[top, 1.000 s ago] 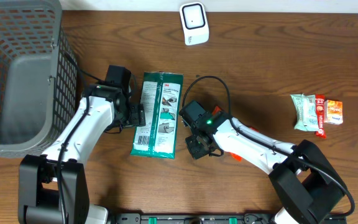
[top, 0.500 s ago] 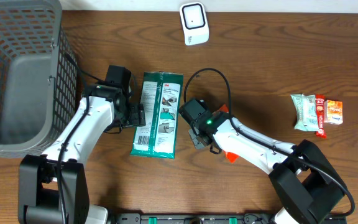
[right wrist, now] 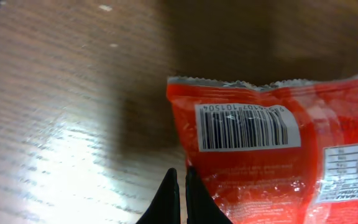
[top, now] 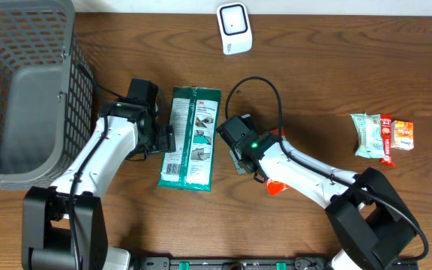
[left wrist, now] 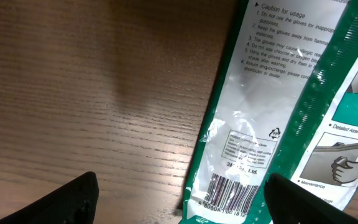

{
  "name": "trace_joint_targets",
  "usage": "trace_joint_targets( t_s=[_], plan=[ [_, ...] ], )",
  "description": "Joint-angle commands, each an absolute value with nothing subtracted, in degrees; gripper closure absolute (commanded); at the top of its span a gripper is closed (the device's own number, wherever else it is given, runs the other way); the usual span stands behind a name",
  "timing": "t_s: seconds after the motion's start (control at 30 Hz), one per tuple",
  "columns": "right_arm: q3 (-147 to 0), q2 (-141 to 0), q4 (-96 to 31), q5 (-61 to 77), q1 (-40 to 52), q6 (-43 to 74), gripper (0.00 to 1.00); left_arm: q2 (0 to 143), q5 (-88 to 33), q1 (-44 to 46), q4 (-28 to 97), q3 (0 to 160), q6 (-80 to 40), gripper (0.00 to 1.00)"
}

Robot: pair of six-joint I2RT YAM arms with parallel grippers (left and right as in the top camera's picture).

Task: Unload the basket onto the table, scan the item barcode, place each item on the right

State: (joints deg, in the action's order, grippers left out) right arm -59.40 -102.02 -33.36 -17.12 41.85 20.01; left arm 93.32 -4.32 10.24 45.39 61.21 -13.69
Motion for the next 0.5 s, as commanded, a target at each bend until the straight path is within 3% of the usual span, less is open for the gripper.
trace_joint_targets(
  t_s=[0.0,0.3,0.47],
  plan=[
    [-59.3,-102.7,-32.8,-20.1,41.6,21.2,0.98,93.3,-3.8,10.2,45.5,61.5,-13.9,0.14],
    [-59.5,-102.6,-30.4,-19.7,41.5,23.7,0.97,93.3,-3.8,10.2,45.5,61.5,-13.9,0.14],
    [-65.1,-100.7,-35.3,-16.4,39.9,23.5,0.94,93.3,-3.8,10.2,45.5,61.5,-13.8,0.13]
  ],
)
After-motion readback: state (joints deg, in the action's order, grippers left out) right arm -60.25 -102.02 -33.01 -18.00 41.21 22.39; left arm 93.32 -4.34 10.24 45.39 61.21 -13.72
